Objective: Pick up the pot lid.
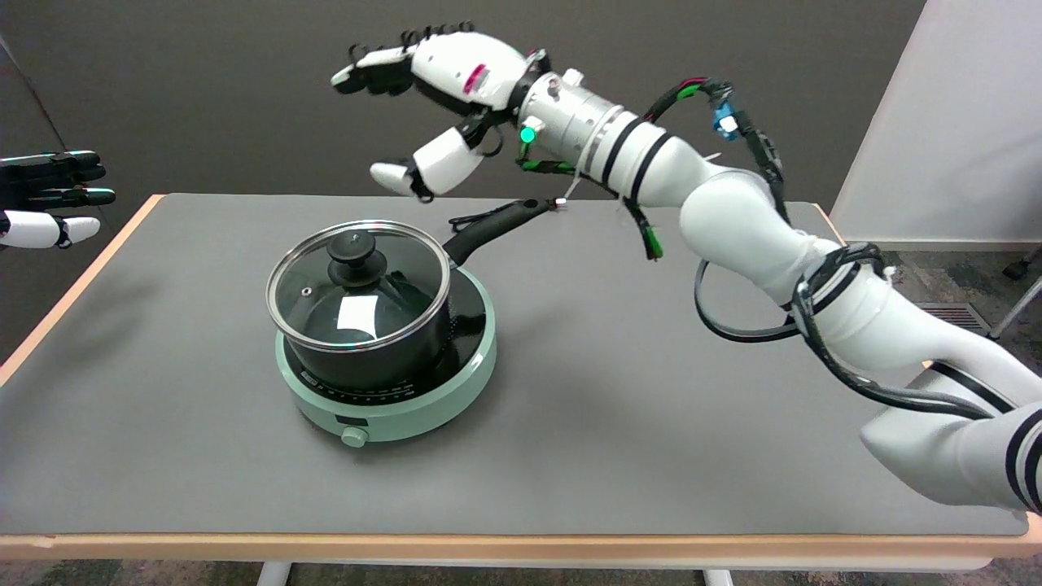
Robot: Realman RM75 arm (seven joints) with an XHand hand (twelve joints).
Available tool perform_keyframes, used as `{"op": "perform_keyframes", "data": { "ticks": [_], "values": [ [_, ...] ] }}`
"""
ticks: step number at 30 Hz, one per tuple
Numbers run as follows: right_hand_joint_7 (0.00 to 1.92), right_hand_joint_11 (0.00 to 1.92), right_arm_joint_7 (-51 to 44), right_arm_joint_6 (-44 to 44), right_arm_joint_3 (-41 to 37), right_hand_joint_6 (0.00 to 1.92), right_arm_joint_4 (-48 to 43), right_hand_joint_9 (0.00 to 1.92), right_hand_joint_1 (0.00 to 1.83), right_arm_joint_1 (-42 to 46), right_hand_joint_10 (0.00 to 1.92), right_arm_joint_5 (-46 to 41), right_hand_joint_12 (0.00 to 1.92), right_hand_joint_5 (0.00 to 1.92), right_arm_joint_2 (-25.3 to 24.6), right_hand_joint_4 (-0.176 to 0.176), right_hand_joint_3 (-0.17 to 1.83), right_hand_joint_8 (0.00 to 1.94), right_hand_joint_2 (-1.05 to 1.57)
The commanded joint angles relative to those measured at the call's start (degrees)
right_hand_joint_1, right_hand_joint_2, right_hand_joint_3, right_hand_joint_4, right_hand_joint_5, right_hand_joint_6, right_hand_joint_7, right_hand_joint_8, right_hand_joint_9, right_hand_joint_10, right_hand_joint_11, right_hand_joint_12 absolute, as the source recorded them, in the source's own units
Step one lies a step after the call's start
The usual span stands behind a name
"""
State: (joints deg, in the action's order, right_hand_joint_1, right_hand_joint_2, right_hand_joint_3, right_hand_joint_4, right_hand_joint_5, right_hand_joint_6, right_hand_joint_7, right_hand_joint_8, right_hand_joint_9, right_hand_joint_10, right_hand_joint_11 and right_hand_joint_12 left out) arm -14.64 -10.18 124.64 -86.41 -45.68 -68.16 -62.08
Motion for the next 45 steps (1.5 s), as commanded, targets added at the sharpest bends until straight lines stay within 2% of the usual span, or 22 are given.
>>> {"op": "perform_keyframes", "data": {
  "ticks": [1, 6, 17, 26, 31, 45],
  "values": [
    [0.60, 0.39, -0.6, -1.0, 9.7, 0.18, -0.5, 0.60, 0.69, -2.1, 0.38, 3.8, 0.73, 0.43, -5.0, 0.161, 0.94, 0.19, 0.50],
    [0.62, 0.41, -0.6, -1.4, 12.7, 0.18, -1.8, 0.62, 0.74, -2.2, 0.40, 6.6, 0.77, 0.43, -5.6, 0.165, 0.95, 0.20, 0.50],
    [0.65, 0.42, -0.6, -1.4, 15.3, 0.26, 2.4, 0.65, 0.90, -5.0, 0.41, 6.6, 0.75, 0.54, -9.5, 0.176, 0.98, 0.21, 0.54],
    [0.67, 0.42, -0.6, -3.5, 16.9, 0.28, 5.7, 0.67, 0.91, -7.6, 0.39, 6.1, 0.73, 0.56, -10.8, 0.176, 0.98, 0.23, 0.56],
    [0.67, 0.42, 0.0, -6.8, 18.8, 0.26, 5.3, 0.67, 0.92, -10.0, 0.41, 4.3, 0.74, 0.54, -9.7, 0.176, 1.00, 0.22, 0.55],
    [0.67, 0.42, -2.6, -10.2, 23.5, 0.27, 6.5, 0.67, 0.89, -16.5, 0.41, -9.5, 0.72, 0.55, -4.5, 0.176, 0.99, 0.22, 0.55]
  ]
}}
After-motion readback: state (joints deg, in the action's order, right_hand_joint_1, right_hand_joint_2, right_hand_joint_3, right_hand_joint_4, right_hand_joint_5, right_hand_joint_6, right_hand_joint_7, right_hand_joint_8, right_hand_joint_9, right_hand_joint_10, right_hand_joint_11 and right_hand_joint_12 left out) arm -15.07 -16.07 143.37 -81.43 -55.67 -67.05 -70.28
